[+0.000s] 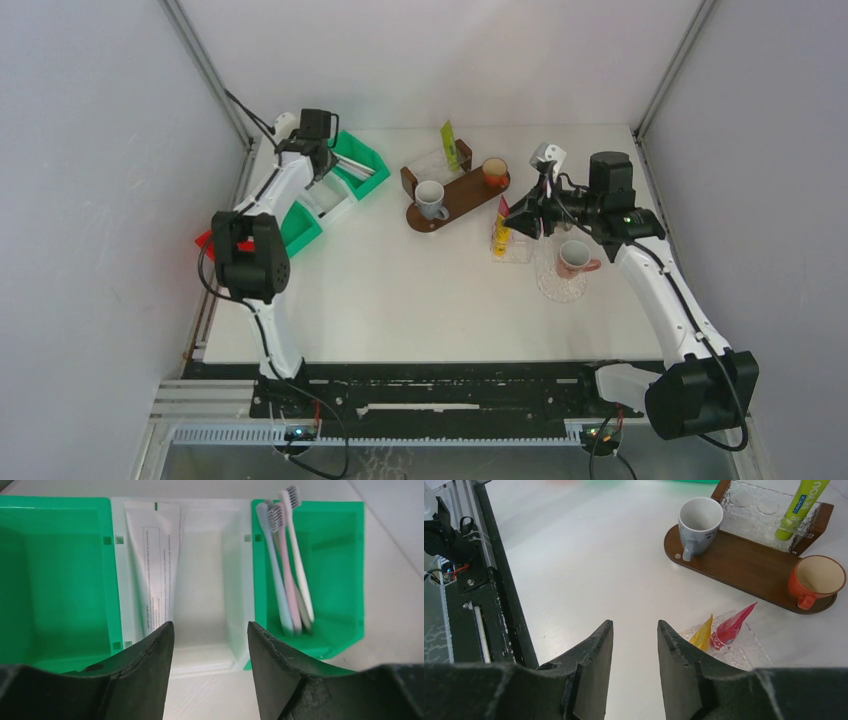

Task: Prepare toiletry sets of a toothbrush and toothpaste on the tray
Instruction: Pick up the toothpaste from the storage box.

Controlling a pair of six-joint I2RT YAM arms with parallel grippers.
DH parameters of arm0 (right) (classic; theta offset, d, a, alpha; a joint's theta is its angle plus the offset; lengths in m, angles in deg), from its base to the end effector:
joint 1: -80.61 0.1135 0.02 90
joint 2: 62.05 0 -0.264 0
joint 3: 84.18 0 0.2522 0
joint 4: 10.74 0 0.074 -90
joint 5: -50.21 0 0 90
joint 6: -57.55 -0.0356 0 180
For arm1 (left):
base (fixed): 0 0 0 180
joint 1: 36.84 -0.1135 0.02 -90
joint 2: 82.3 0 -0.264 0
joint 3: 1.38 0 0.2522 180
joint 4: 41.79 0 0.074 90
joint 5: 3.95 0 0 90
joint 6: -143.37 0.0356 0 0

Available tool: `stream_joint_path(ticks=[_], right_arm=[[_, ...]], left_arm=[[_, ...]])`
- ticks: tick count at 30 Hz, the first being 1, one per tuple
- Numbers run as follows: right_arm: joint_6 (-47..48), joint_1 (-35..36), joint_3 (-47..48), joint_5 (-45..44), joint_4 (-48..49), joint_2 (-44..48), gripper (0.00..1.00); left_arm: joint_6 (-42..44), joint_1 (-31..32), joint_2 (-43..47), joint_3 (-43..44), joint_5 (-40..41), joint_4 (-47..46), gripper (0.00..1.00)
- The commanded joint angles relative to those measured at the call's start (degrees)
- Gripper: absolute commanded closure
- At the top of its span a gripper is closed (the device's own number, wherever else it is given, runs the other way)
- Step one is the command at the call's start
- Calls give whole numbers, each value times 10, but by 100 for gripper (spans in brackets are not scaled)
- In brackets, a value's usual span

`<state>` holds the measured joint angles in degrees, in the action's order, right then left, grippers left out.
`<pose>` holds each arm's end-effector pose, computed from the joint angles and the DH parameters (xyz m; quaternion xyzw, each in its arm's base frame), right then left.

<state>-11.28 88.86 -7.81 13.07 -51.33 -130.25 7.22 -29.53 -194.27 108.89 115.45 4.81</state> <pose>0.2455 0.0643 0.3433 -0.4066 0.7046 0.3391 0.4724 0.4394 -0.0387 0.2724 -0.3857 0.8225 0.0569 0.4141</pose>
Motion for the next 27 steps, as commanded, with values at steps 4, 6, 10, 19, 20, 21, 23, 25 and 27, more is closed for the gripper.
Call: stream_joint_path(ticks=[4, 6, 10, 19, 20, 21, 23, 25, 27], right_arm=[[17, 9, 1, -3, 10, 3, 54], [19, 9, 1, -4, 9, 2, 54], [19, 9, 1, -6, 9, 1, 54], [19, 8, 1, -6, 8, 2, 54], [19, 8, 1, -5, 8, 1, 54], [19, 8, 1, -5, 9, 2, 54], [19, 9, 1, -5, 8, 1, 54], [19, 8, 2, -5, 9, 2, 54], [19, 8, 1, -5, 9, 2, 54]], left_arm=[[-10, -13, -45, 79, 37, 92, 38], [-12, -13, -50, 79, 41, 97, 38], [-15, -15, -62, 83, 44, 109, 36], [-13, -23, -91, 98, 21, 114, 36], [-12, -24, -95, 103, 18, 116, 36], [-10, -24, -100, 107, 14, 118, 36], [-5, -24, -110, 115, 4, 119, 37], [-3, -25, -120, 125, 0, 128, 37], [-8, -26, -127, 133, 5, 139, 37]])
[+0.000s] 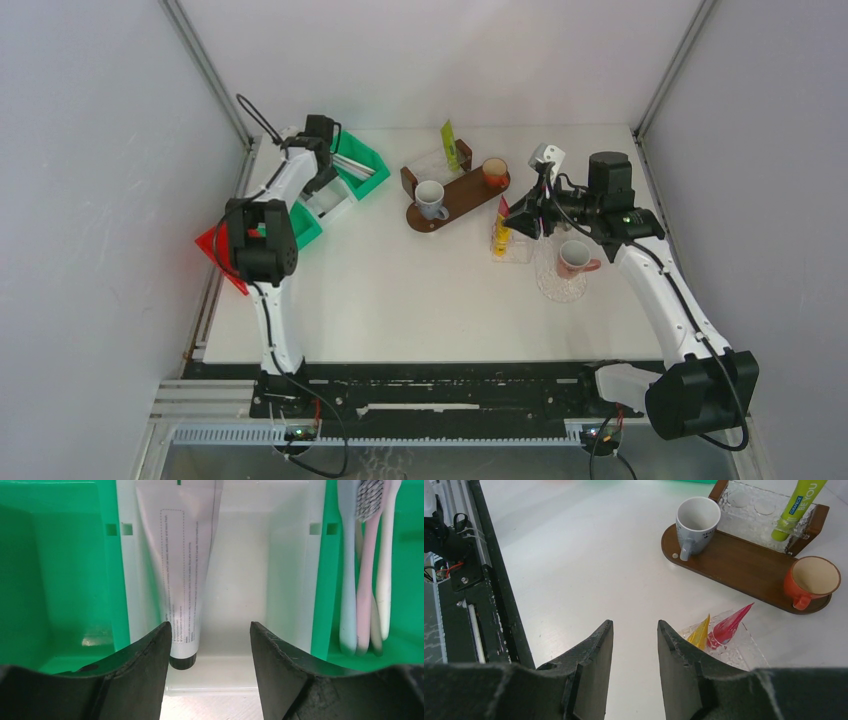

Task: Prepare toiletry sets of a toothbrush and toothpaste on the tray
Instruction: Pick up the toothpaste from the storage box.

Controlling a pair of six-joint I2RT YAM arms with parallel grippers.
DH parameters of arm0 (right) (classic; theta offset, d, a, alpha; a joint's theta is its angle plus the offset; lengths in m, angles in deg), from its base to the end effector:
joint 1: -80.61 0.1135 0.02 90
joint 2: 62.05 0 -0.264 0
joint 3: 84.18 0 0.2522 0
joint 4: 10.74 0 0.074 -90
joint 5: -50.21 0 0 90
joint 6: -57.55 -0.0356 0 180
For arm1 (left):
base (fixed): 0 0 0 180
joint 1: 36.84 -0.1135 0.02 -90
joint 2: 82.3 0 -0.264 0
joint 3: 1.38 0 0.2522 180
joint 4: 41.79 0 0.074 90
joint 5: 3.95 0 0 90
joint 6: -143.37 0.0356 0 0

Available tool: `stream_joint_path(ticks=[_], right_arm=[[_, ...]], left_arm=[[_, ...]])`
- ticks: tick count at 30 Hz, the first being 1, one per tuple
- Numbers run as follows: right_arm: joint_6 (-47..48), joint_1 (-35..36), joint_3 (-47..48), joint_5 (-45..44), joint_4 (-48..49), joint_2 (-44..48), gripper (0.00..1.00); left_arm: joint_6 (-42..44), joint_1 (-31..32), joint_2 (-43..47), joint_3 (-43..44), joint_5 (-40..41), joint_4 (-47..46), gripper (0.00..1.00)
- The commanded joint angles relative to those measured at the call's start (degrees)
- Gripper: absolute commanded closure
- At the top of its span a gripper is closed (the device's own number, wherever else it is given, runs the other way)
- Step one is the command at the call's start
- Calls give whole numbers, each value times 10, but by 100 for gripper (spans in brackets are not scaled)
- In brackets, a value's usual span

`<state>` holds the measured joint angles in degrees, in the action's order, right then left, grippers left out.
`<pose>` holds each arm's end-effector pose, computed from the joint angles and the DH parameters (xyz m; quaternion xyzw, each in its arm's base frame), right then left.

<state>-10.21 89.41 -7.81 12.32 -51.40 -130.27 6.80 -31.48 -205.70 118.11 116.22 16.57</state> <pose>0.2453 0.0664 0.3429 -0.4143 0.7024 0.3319 0.4741 0.4653 -0.0257 0.2240 -0.3883 0.8555 0.1259 0.3186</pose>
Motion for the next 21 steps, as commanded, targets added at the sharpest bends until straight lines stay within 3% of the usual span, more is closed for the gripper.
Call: stream_joint_path(ticks=[1, 15, 21], right_arm=[[9, 3, 1, 2, 9, 3, 54], [8, 4, 1, 1, 9, 6, 54], [9, 5, 1, 0, 9, 6, 54]], left_arm=[[-7, -7, -16, 42, -1, 27, 37], [-19, -12, -53, 74, -41, 57, 36], [-8, -13, -59, 76, -68, 51, 48]])
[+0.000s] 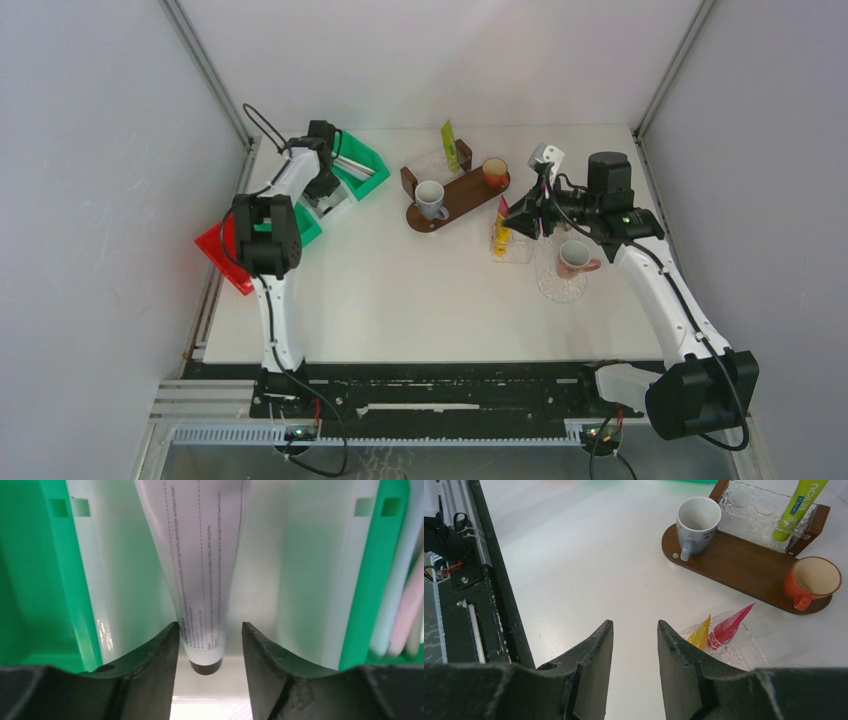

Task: Prepare toiletry sets of a toothbrush and toothpaste on the tray
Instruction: Pick up the toothpaste from the storage box.

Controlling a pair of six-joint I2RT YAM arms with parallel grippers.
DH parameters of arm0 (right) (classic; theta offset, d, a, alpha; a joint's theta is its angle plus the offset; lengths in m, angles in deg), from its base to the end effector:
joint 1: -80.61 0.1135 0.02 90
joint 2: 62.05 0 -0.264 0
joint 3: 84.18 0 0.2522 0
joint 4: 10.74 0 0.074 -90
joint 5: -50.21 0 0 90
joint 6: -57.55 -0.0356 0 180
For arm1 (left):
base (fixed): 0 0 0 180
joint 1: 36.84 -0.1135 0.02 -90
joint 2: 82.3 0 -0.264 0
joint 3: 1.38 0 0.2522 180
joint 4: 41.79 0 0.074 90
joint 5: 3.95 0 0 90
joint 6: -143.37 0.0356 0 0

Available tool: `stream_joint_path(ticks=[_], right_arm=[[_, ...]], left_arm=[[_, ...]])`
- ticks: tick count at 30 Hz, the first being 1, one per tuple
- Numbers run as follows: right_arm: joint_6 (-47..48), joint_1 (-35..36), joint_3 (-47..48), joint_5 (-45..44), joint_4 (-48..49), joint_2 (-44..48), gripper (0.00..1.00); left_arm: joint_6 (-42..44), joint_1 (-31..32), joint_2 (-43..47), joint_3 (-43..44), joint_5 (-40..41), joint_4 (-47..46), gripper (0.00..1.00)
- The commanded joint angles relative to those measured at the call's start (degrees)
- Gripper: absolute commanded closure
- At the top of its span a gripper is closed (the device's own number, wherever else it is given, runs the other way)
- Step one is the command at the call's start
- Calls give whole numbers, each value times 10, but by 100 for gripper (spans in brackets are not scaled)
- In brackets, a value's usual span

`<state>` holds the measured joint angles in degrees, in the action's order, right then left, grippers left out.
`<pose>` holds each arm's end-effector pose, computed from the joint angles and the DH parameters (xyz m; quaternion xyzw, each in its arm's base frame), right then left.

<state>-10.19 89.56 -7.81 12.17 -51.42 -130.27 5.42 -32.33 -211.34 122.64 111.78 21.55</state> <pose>0.2451 0.0670 0.3428 -0.4149 0.7025 0.3314 0.4738 0.4764 -0.0221 0.1979 -0.3932 0.8741 0.1153 0.2608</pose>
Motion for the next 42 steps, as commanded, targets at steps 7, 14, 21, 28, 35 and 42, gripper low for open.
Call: stream_joint_path(ticks=[7, 14, 21, 28, 35, 42], right_arm=[[9, 4, 1, 1, 9, 6, 54], [9, 4, 1, 3, 9, 6, 54], [11, 4, 1, 11, 7, 5, 54], [11, 3, 1, 27, 6, 3, 54], [7, 0, 1, 77, 3, 9, 54], [-23, -3, -1, 175, 18, 20, 41]], left_arm=[[16, -4, 0, 26, -35, -8, 66], [27, -3, 54, -36, -19, -54, 88], [50, 7, 165, -145, 11, -152, 92], [88, 32, 263, -232, 33, -239, 96], [163, 83, 426, -384, -5, -380, 98], [203, 159, 594, -518, -216, -575, 98]])
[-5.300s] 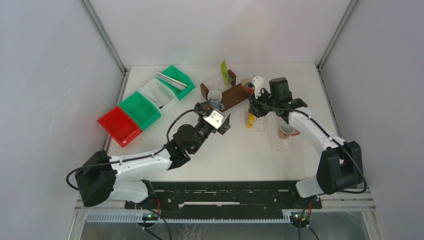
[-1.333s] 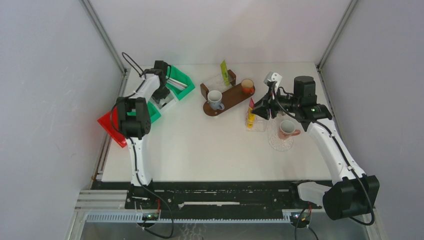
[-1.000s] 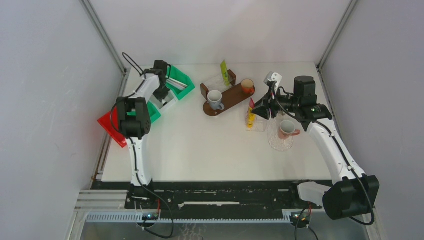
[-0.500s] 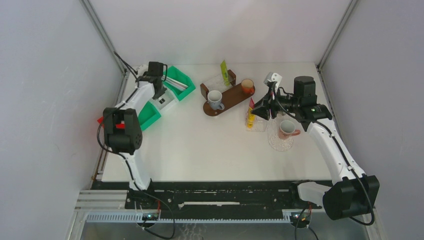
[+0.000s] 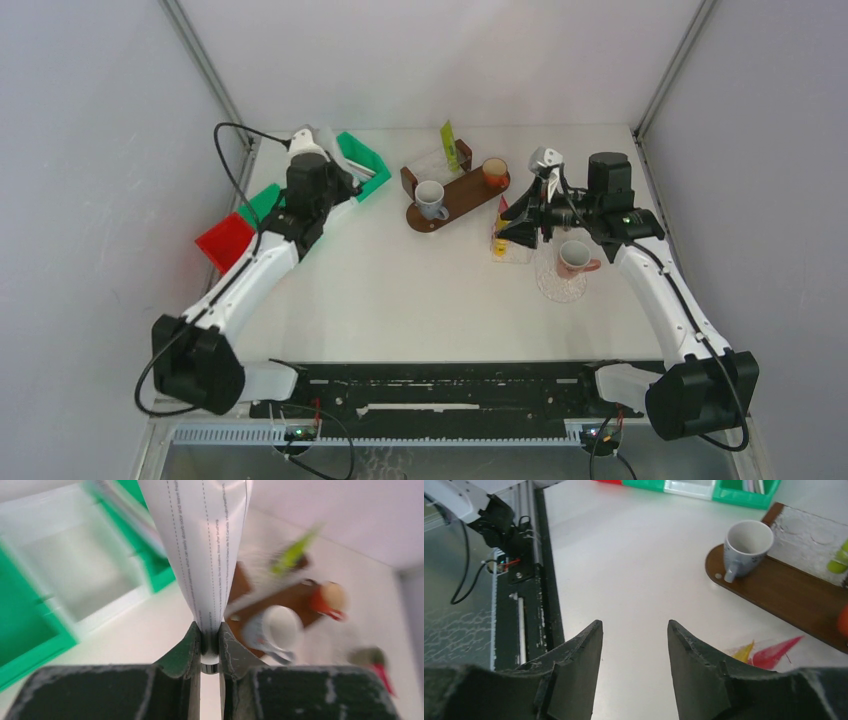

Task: Prepare toiletry sets of a toothbrush and toothpaste on the tray
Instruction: Pick up the toothpaste from the storage box.

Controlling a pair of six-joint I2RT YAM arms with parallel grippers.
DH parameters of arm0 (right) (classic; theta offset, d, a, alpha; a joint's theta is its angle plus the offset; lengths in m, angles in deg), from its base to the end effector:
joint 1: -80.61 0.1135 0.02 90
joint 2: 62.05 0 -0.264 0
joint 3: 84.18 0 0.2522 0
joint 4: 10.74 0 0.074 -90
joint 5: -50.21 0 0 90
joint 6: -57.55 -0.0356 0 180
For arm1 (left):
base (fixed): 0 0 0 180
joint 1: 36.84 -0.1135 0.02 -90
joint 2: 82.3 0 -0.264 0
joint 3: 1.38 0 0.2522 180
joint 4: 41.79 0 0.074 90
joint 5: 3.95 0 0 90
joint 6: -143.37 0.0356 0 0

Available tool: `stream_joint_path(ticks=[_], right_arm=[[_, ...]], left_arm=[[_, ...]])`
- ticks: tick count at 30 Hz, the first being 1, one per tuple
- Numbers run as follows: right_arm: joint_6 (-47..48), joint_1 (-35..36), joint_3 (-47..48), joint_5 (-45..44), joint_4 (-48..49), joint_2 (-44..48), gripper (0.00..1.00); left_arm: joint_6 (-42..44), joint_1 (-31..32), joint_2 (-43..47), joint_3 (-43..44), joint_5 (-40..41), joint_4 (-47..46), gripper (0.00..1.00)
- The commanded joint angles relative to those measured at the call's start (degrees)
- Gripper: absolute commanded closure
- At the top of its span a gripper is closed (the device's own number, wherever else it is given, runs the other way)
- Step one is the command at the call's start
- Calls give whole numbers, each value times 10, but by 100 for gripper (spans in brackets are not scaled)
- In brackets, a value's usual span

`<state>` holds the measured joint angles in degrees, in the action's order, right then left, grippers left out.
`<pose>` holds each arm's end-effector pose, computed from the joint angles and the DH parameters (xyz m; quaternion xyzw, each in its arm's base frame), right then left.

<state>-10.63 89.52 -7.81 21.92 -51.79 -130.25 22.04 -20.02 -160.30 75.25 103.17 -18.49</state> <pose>0.2401 0.0694 0.3451 -0.4362 0.6621 0.4015 0.4585 0.3049 -0.0812 0.3206 -0.1848 0.8157 -0.1033 0.5384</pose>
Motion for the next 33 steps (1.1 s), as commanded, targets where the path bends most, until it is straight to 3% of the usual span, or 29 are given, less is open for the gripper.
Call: stream_joint_path(ticks=[1, 6, 12, 26, 33], right_arm=[[-32, -3, -4, 91, 32, 23, 40], [-121, -12, -40, 142, 141, 40, 29], [-223, -5, -87, 151, 264, 45, 16], [-262, 33, -93, 132, 297, 43, 15], [-302, 43, -107, 117, 336, 39, 23]], left_arm=[[36, 49, 100, -59, -165, -204, 98], [33, 132, 137, -120, -305, -378, 99], [16, 222, 103, -132, -374, -498, 99], [1, 309, 24, -87, -402, -544, 100], [-15, 322, 2, -81, -404, -576, 99]])
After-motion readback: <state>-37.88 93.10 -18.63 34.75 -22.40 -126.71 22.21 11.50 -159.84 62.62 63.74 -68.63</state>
